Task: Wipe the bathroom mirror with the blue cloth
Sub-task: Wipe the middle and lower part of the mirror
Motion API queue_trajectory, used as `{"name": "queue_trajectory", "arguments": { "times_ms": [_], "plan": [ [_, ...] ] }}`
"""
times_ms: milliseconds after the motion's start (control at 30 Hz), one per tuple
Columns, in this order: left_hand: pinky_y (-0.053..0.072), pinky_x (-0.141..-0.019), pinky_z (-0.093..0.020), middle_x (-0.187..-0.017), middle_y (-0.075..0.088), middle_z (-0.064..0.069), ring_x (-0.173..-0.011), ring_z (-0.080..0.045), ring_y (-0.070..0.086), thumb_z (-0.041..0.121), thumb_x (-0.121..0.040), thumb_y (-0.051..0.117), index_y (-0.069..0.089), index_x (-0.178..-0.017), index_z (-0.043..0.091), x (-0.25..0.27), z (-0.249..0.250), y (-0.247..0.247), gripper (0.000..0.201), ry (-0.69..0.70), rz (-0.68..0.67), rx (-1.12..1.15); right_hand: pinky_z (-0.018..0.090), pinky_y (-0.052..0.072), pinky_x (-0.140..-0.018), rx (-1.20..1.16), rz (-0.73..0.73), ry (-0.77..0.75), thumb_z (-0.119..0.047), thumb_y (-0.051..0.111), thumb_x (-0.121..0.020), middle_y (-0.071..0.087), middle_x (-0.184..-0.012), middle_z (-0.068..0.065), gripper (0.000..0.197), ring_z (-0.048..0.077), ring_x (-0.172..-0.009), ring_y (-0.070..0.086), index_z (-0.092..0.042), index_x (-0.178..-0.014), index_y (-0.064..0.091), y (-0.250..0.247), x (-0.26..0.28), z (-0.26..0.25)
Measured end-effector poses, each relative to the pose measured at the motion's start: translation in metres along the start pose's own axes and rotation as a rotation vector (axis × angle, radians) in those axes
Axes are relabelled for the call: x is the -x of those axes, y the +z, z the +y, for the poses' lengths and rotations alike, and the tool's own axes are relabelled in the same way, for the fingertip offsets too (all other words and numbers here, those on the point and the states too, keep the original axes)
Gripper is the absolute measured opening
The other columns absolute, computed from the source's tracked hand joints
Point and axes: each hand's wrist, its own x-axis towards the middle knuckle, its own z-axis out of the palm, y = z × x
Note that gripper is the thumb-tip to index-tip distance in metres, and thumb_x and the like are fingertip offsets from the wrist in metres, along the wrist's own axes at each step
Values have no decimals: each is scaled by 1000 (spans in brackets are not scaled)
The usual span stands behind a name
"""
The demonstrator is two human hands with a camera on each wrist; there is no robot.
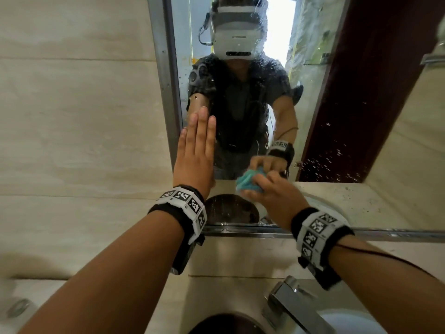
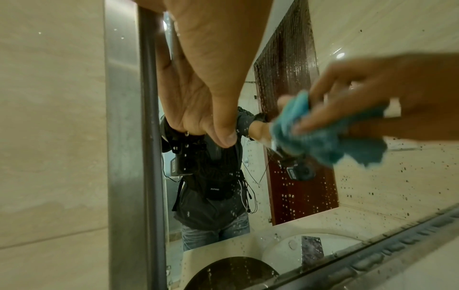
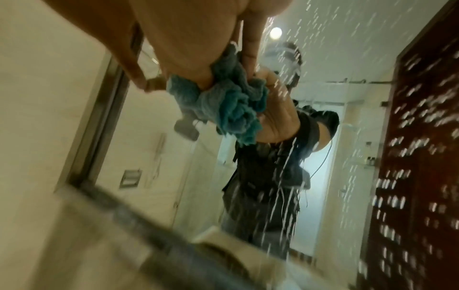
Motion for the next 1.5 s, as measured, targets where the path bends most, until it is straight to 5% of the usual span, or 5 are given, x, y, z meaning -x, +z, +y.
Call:
{"name": "queue_trajectory", "arguments": {
  "times_ms": [467,733,967,1267,1500],
  "plan": [
    [-4,-118,-42,-151,-28,-16,-142,-33,-18,48,-72,73,-30,-139,4,2,0,-3,131,18,-26,33,38,56,-57,-48,-12,48,-8,87,-48,57,-110,9,76,28,-79,58,-25,-117,59,27,37,-6],
    [0,-118,-41,-148,-29,-10,-143,-32,-15,52,-63,78,-26,-141,5,3,-4,1,139,43,18,65,36,45,-78,-191,509,336,-12,57,-89,59,-115,11,36,32,-90,50,-13,-124,60,-35,-54,10],
    [4,-118,-43,-145,-35,-16,-142,-34,-17,56,-68,72,-33,-138,2,3,-5,1,137,48,-4,-1,31,52,-58,-53,-45,-62,-15,88,-49,59,-99,2,60,22,-71,54,-27,-105,69,21,9,-29],
    [-3,-118,-41,-143,-39,-15,-139,-31,-23,59,-61,76,-32,-139,3,2,-5,4,144,45,-15,10,38,47,-76,-154,390,296,-22,49,-89,56,-119,13,38,31,-92,45,-16,-124,60,-39,-65,-5],
    [-5,-118,-41,-142,-40,-15,-136,-31,-29,47,-76,69,-36,-136,3,3,-6,-2,129,26,-35,24,35,54,-70,-147,-277,14,-14,85,-57,60,-111,0,58,23,-86,57,-29,-110,67,22,16,-44]
  ]
}}
